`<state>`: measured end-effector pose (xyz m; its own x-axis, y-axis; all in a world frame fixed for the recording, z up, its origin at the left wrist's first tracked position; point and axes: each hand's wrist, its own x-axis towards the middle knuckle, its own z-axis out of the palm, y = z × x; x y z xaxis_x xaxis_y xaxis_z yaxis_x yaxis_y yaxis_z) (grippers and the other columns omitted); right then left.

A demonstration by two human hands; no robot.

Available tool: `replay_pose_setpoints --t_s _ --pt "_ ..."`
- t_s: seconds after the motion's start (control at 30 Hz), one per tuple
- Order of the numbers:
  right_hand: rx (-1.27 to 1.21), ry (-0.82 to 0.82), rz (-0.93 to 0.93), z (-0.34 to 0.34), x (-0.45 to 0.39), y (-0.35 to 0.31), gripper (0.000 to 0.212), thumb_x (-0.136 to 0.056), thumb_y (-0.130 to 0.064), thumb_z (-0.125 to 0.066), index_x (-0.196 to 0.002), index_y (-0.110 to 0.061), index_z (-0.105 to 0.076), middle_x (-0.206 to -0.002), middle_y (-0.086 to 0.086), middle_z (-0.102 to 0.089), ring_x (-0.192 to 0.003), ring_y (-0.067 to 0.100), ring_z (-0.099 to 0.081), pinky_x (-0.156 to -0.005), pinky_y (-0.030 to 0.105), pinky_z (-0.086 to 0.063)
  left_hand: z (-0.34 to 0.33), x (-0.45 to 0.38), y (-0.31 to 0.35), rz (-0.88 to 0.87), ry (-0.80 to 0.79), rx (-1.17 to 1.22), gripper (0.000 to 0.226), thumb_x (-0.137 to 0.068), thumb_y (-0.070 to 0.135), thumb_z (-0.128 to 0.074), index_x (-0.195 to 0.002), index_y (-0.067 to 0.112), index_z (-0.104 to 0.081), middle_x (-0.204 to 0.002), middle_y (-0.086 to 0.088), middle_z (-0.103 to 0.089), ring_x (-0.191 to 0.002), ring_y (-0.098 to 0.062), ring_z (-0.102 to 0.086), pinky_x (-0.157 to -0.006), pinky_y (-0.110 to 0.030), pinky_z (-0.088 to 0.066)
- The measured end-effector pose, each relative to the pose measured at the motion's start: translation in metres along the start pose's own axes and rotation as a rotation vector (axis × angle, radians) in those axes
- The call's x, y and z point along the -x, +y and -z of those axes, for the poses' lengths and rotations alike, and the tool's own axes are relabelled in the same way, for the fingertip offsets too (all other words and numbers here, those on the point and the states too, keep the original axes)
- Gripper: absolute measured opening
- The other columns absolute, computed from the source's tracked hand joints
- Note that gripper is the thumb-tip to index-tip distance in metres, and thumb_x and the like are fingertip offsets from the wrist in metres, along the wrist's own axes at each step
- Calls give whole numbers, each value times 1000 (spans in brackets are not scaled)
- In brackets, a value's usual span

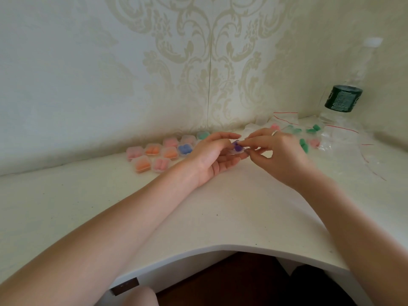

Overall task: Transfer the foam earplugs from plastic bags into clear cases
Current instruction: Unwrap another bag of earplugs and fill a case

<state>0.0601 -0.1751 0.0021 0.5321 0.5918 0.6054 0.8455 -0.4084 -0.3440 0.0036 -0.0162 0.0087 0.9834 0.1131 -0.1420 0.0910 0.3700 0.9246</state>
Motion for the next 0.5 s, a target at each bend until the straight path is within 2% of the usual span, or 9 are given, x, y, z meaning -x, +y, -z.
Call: replay_pose_setpoints --t_s 0.03,0.13,0.2,0.27,0.33,0.4,0.43,0.5 --pt "11 11 4 0 0 0 28 -82 -3 -67 -104 -19 -74 -97 1 -68 -77 18 -63 -74 28 -54 0 0 0 1 -5 2 27 -89 -7 -43 -91 10 -64 -78 -12 -69 -66 -21 -71 -54 -20 -55" --pt "53 39 34 -1 1 2 27 -82 -6 -66 -105 -18 -74 -98 1 -68 -76 10 -59 -73 19 -47 0 0 1 30 -11 51 24 -90 -3 -44 -89 4 -67 -80 -15 -68 -67 -22 -71 -66 -25 -59" --pt "92 24 56 -3 1 2 29 -82 -9 -62 -108 -17 -73 -97 1 -67 -79 12 -58 -71 22 -45 1 0 2 53 1 82 20 -91 3 -47 -91 1 -68 -85 -19 -68 -69 -24 -70 -71 -27 -59" --pt "114 5 53 -4 1 2 33 -82 -6 -61 -112 -17 -71 -97 0 -65 -81 16 -57 -69 29 -46 1 0 2 56 6 78 17 -92 7 -52 -95 -1 -66 -90 -20 -67 -70 -23 -70 -71 -27 -59" --pt "106 5 38 -4 2 2 37 -83 -5 -58 -116 -18 -69 -99 0 -64 -84 14 -56 -73 28 -44 0 0 1 39 -10 50 12 -91 7 -58 -98 -1 -64 -89 -17 -66 -70 -21 -70 -70 -26 -59" --pt "43 27 -1 -3 2 -2 39 -85 -7 -54 -120 -19 -67 -105 -4 -65 -88 13 -61 -78 26 -48 0 0 -1 18 -26 40 13 -89 -1 -58 -101 0 -64 -84 -14 -66 -70 -21 -71 -68 -25 -59" --pt "-17 52 -37 -3 1 -5 40 -87 -5 -53 -122 -19 -65 -108 -7 -65 -90 9 -63 -81 24 -50 0 0 -1 12 -27 44 17 -88 -6 -57 -102 1 -63 -82 -14 -66 -70 -22 -71 -68 -25 -59" --pt "-155 131 -144 -1 -1 -12 42 -89 0 -51 -123 -22 -64 -114 -13 -62 -93 -3 -61 -83 10 -48 0 0 -2 8 -18 60 22 -87 -10 -56 -103 5 -61 -78 -13 -67 -69 -23 -71 -67 -26 -59"
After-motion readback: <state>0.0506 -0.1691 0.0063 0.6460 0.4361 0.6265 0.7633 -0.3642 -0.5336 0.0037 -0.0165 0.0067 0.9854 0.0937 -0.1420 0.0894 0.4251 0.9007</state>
